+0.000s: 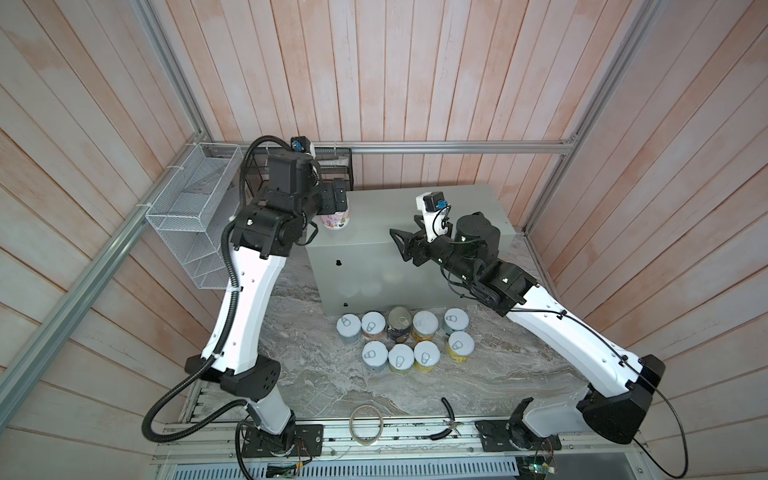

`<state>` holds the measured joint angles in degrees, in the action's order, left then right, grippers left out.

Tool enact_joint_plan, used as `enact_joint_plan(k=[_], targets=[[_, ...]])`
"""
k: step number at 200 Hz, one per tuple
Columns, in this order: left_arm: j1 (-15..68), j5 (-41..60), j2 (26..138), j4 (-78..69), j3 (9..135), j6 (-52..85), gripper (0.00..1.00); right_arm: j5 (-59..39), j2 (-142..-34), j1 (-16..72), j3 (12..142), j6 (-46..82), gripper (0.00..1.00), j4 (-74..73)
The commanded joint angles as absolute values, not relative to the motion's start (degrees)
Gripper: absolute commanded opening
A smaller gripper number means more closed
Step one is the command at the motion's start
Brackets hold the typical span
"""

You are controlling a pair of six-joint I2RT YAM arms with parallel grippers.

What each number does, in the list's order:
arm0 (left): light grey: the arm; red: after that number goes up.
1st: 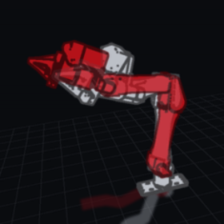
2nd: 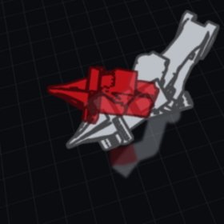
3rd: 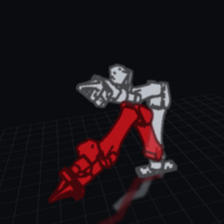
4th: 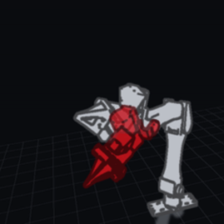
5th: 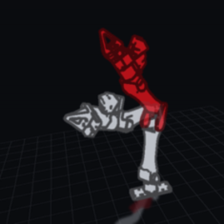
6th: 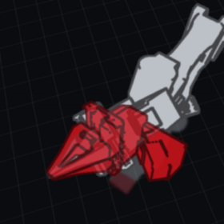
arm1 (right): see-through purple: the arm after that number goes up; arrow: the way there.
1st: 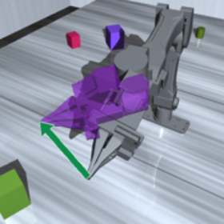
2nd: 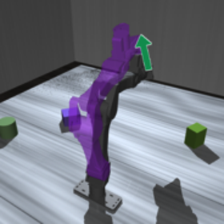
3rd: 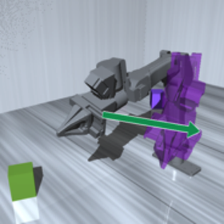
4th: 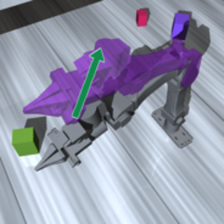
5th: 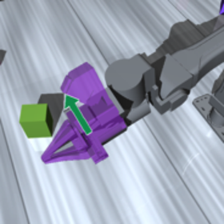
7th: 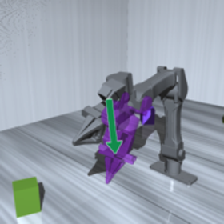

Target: Place and organize the canned foods onto the counter

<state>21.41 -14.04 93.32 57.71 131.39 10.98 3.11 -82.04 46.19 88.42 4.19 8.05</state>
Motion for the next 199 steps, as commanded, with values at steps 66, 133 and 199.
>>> enact_joint_plan(k=[66, 133, 199], targets=[[17.21, -11.06, 68.62, 38.37, 91.87, 16.28, 1.00, 4.27, -96.50, 51.28, 104.13, 0.31, 0.72, 12.13], [11.42, -3.65, 60.95, 35.34, 77.44, 19.81, 1.00, 4.97, -106.16, 52.21, 116.05, -0.24, 0.72, 16.42], [10.90, -3.03, 59.33, 34.69, 74.18, 20.08, 0.99, 5.10, -114.93, 52.21, 127.25, -2.00, 0.71, 20.21]])
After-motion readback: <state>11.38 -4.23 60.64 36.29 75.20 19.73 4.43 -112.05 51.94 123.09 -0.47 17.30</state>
